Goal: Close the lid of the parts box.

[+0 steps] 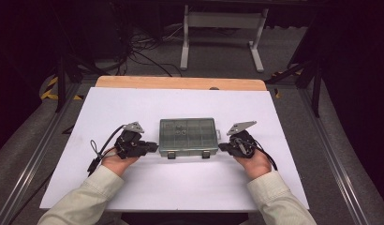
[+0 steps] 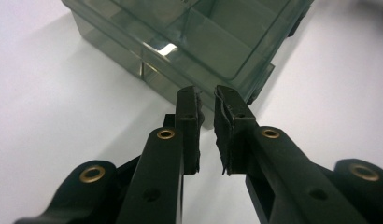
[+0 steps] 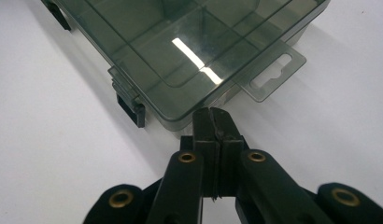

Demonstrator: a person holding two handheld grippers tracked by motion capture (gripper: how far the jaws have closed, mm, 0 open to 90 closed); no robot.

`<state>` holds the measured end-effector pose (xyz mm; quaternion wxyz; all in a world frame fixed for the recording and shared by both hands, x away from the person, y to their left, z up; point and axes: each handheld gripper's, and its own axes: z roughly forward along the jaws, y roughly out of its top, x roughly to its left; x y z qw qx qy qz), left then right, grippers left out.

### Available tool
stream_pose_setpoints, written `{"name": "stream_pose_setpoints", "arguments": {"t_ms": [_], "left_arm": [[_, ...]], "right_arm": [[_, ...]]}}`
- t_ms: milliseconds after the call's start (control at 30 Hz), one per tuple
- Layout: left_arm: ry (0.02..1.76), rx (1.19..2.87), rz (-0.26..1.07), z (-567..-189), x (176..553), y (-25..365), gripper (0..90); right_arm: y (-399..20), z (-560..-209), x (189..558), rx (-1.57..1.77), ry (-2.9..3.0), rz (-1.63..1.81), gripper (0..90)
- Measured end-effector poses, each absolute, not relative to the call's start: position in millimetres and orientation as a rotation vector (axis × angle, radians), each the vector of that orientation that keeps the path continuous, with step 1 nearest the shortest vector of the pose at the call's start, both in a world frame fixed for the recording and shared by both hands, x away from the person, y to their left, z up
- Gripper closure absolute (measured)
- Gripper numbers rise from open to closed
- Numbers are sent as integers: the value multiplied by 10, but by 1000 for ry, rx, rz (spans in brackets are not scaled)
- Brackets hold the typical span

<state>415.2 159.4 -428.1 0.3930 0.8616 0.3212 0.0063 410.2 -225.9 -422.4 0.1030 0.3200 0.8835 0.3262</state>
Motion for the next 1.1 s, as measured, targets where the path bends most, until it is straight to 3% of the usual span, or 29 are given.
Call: {"name": "stream_pose_setpoints", "arguments": {"t_ms": [433, 700, 1100], "left_arm": [[833, 2171, 32, -4265, 4121, 1629, 781], [809, 2076, 111, -4166, 3947, 1794, 739], [772, 1951, 167, -4104, 3672, 2118, 392]], "right_arm": [[-2248, -4228, 4071, 928, 2626, 991, 874], [-2338, -4040, 3948, 853, 2525, 1143, 635], [-2554, -3880, 3699, 746, 2317, 1342, 294]]}}
